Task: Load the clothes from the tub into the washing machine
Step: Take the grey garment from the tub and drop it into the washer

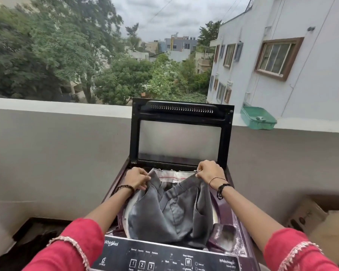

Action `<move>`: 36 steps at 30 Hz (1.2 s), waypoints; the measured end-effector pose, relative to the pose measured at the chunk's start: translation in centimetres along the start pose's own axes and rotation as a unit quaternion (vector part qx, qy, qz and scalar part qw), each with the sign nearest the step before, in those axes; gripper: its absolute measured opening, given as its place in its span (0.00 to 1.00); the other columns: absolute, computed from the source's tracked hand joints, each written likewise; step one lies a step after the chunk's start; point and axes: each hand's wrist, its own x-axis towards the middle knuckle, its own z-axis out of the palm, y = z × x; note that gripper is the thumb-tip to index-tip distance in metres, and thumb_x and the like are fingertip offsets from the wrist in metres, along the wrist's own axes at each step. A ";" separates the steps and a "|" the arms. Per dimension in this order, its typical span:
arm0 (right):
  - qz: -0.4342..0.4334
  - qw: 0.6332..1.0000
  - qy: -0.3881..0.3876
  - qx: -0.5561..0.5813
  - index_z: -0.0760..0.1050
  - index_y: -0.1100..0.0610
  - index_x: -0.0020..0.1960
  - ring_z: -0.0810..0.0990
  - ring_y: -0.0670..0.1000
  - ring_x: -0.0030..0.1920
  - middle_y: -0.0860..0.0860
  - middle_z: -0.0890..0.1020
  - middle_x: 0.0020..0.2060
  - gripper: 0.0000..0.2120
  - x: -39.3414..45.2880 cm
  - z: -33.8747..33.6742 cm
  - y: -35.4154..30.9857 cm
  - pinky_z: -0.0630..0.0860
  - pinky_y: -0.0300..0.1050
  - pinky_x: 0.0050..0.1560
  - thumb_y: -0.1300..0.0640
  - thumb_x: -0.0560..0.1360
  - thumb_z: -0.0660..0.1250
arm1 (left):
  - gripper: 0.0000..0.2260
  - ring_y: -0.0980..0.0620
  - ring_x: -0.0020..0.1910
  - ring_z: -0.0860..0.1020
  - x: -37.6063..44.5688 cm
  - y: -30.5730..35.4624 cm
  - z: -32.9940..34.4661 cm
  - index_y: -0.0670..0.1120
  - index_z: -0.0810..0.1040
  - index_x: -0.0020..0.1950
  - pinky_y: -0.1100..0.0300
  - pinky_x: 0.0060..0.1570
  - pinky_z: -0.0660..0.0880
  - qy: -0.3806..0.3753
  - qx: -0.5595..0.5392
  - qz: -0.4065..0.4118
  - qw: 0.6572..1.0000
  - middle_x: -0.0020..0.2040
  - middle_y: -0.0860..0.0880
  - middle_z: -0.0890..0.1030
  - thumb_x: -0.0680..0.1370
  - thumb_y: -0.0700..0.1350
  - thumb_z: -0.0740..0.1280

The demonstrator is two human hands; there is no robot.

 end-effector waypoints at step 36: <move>0.054 0.940 -0.337 0.001 0.73 0.52 0.64 0.78 0.56 0.56 0.56 0.78 0.57 0.18 -0.8 21.0 3.7 0.74 0.46 0.53 0.61 0.76 0.57 | 0.19 0.47 0.49 0.76 3.7 -14.6 14.7 0.45 0.73 0.66 0.57 0.41 0.77 -0.475 0.417 -0.058 0.773 0.60 0.42 0.78 0.75 0.40 0.64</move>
